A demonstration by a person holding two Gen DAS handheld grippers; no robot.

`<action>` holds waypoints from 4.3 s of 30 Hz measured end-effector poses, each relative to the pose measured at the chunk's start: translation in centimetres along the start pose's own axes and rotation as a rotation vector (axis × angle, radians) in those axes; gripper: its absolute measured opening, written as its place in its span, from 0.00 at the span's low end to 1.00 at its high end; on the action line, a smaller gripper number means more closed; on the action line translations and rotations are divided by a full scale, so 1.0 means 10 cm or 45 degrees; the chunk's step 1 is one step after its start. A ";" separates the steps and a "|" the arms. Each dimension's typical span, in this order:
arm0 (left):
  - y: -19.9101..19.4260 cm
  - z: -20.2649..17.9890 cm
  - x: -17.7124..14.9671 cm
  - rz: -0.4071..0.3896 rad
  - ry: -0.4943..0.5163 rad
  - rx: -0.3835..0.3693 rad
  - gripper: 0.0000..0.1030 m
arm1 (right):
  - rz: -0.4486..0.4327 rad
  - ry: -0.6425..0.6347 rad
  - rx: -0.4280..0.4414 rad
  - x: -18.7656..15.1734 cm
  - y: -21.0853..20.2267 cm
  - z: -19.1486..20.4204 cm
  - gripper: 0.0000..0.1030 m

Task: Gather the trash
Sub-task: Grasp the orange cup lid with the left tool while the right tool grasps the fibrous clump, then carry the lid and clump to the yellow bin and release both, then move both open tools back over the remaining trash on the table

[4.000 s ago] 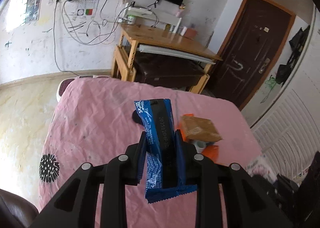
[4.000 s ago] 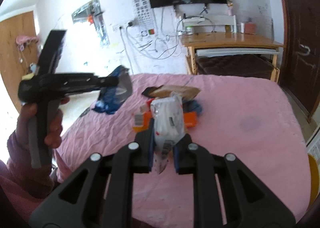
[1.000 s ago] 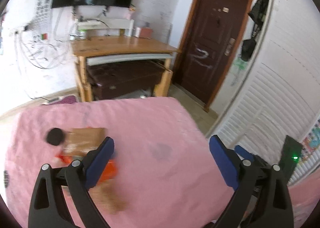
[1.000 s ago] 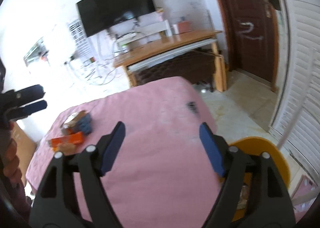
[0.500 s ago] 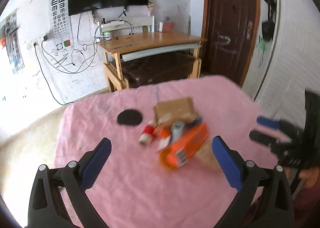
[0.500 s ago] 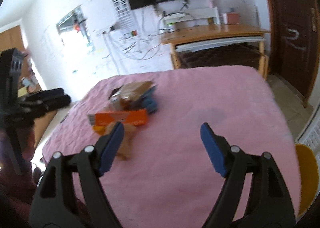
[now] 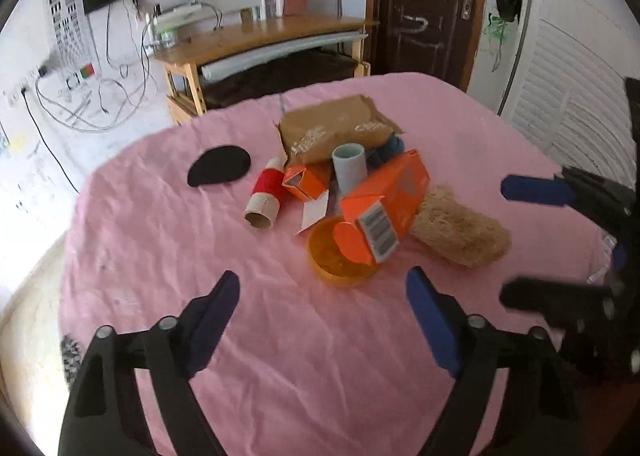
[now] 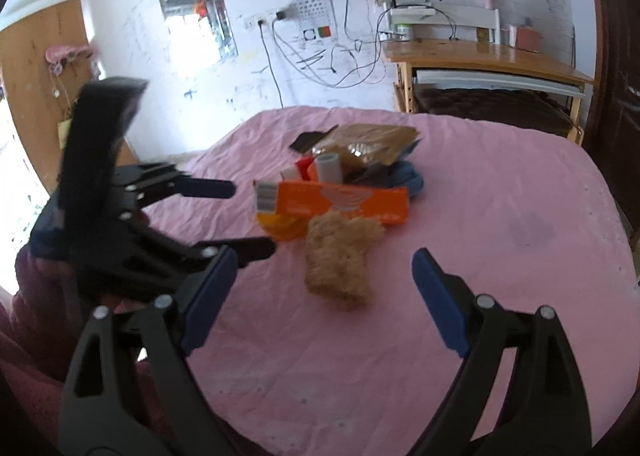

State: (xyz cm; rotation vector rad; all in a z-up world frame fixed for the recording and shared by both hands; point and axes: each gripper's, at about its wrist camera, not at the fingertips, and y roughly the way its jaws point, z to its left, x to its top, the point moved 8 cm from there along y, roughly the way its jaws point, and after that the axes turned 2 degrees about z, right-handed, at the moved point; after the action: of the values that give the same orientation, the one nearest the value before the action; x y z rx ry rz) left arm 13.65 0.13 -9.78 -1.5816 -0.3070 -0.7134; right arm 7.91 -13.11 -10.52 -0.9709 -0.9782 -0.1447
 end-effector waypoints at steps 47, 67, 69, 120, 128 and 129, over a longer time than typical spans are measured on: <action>-0.68 -0.25 0.34 -0.200 0.055 -0.004 0.36 | -0.133 0.075 -0.237 0.15 -0.44 -0.61 0.35; -0.24 -1.79 1.10 -0.139 0.247 -0.179 0.36 | -0.234 0.472 -0.642 -0.59 -1.40 -2.52 0.35; -0.19 -1.97 1.17 -0.129 0.266 -0.204 0.36 | -0.237 0.511 -0.668 -0.69 -1.45 -2.67 0.35; -0.15 -2.25 1.44 -0.126 0.050 -0.290 0.73 | -0.285 0.584 -0.589 -0.66 -1.46 -2.80 0.68; -0.34 -1.09 1.33 -0.199 -0.162 -0.099 0.76 | -0.234 0.424 -0.487 -0.27 -1.08 -2.28 0.68; -0.37 -0.96 1.31 -0.205 -0.185 -0.084 0.76 | -0.227 0.407 -0.473 -0.23 -1.04 -2.21 0.68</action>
State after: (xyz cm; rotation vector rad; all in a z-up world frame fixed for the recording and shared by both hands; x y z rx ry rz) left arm 19.06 -11.33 0.98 -1.6884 -0.5270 -0.7394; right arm 15.35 -36.51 -10.01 -1.1544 -0.7522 -0.6300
